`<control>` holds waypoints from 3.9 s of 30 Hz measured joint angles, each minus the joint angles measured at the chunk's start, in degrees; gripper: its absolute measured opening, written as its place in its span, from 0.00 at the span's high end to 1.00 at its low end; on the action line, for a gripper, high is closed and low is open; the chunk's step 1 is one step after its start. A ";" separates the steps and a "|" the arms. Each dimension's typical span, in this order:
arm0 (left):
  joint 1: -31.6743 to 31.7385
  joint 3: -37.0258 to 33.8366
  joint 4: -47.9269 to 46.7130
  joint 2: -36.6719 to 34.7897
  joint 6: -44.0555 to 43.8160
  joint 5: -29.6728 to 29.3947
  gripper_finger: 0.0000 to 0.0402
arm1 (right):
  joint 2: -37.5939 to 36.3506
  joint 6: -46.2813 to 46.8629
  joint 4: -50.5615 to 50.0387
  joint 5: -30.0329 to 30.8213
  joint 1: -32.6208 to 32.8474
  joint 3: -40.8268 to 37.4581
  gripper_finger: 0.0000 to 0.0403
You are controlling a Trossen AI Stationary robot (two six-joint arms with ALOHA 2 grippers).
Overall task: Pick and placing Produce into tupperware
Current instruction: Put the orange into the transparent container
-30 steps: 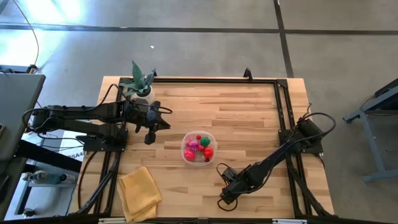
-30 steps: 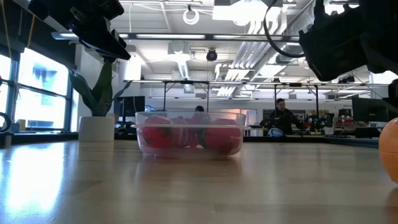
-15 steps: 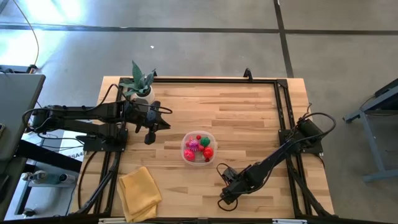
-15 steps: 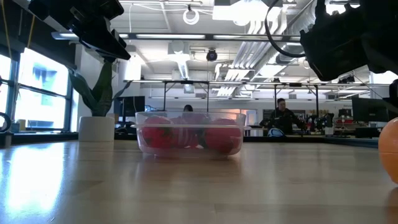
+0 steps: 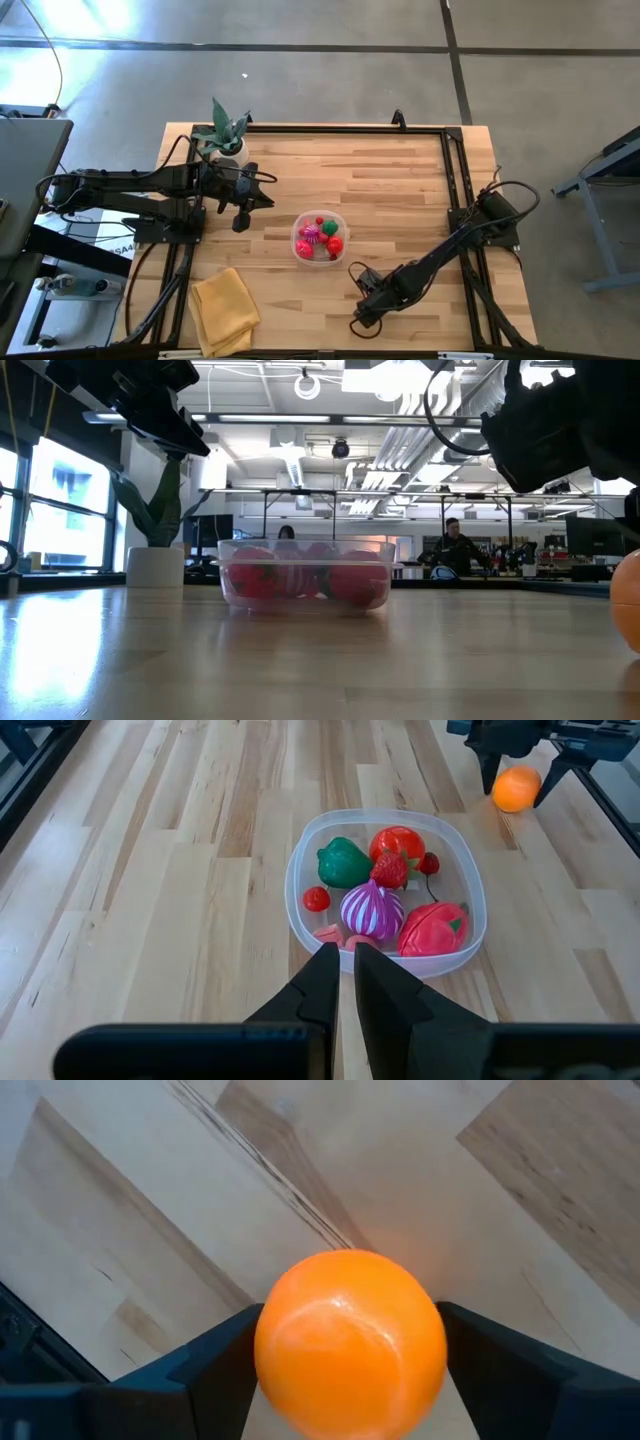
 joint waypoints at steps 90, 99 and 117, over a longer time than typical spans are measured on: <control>0.00 0.00 0.00 -0.02 -0.02 -0.01 0.94 | -9.25 -52.46 21.91 7.52 -23.85 -0.02 0.40; 0.02 0.00 -0.03 -0.01 -0.02 -0.02 0.94 | -4.52 -54.99 24.62 6.95 -23.34 -0.04 0.40; 0.02 0.00 0.01 -0.02 -0.01 -0.02 0.94 | -0.81 -62.03 26.02 9.84 -22.32 -0.11 0.40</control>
